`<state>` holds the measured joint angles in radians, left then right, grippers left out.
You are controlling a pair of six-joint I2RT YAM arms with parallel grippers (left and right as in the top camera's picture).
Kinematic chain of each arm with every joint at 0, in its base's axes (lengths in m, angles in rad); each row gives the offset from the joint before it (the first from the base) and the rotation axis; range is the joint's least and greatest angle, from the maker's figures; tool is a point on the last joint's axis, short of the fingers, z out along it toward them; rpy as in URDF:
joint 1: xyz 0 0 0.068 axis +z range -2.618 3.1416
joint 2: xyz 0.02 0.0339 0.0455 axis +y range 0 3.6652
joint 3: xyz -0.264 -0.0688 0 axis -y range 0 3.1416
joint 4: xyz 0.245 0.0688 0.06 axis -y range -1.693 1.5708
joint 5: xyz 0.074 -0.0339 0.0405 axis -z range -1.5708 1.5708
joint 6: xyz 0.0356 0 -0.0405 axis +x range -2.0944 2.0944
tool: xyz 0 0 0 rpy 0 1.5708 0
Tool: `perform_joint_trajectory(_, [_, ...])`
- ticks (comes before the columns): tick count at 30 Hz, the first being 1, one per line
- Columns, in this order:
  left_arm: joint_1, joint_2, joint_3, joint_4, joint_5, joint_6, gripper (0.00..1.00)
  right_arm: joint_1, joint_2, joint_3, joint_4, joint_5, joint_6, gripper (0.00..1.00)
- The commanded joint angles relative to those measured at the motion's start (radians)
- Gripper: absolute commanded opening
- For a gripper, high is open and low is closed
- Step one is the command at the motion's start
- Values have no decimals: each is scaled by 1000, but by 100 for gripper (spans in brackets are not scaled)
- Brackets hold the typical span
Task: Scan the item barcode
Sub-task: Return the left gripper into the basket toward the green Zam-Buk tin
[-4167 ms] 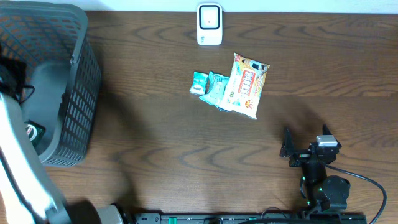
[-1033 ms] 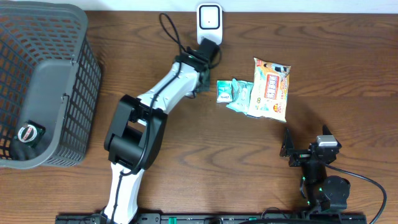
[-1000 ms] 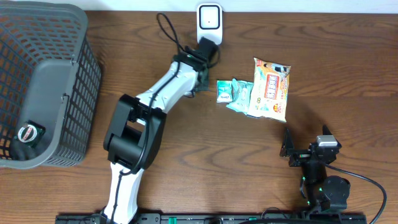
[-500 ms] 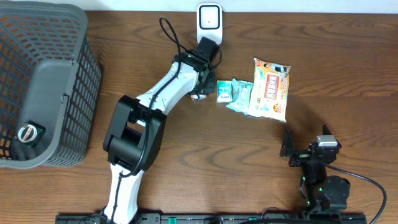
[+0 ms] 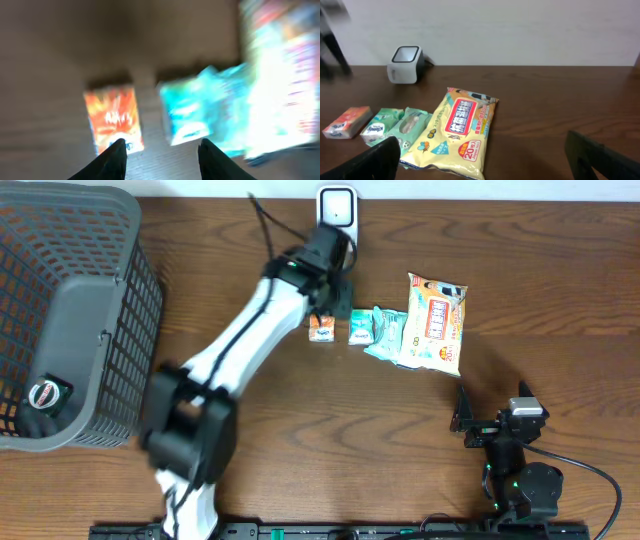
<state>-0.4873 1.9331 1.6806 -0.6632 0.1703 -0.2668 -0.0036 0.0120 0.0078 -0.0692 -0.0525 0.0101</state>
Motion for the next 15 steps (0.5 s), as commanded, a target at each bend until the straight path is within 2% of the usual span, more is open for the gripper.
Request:
perform_joint_trajectory(1, [34, -172, 22, 14, -119, 38, 46, -3, -5, -2, -3, 1, -8, 99])
perform_joint_trajectory(6, [154, -358, 22, 14, -404, 38, 47, -3, -5, -2, -3, 1, -8, 99])
perform_joint_trajectory(8, [232, -408, 22, 14, -479, 38, 50, -3, -5, -2, -3, 1, -8, 99])
perform_joint_trajectory(11, [388, -455, 22, 9, -524, 38, 57, -3, -5, -2, -3, 1, -8, 99])
perform_joint_trajectory(15, [619, -459, 21, -39, -523, 32, 59, -3, -5, -2, -3, 1, -8, 99])
